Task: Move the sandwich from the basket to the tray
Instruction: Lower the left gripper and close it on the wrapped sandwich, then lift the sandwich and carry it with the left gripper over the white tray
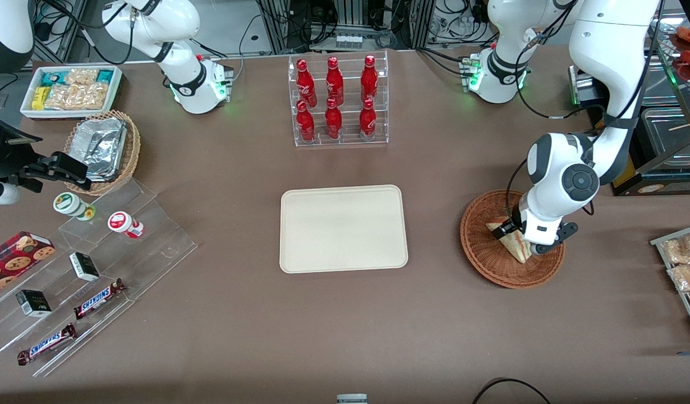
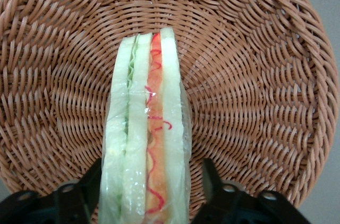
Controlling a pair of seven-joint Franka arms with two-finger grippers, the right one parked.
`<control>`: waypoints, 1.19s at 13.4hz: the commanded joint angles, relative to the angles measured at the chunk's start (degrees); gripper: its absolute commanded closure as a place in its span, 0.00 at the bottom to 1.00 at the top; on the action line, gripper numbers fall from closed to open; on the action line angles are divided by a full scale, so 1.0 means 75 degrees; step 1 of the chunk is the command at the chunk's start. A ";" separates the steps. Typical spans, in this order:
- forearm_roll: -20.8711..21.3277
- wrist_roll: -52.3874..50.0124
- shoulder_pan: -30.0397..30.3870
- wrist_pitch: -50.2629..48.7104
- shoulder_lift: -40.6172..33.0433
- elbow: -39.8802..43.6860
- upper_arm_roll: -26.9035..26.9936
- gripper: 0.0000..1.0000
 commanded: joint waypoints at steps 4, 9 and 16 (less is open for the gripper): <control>0.0169 -0.0080 -0.0049 -0.1174 -0.0328 0.0452 -0.0006 1.00; 0.0157 0.0318 -0.0061 -0.2499 -0.0622 0.1108 -0.0380 1.00; 0.0122 0.0483 -0.0073 -0.3345 0.0441 0.2678 -0.2264 1.00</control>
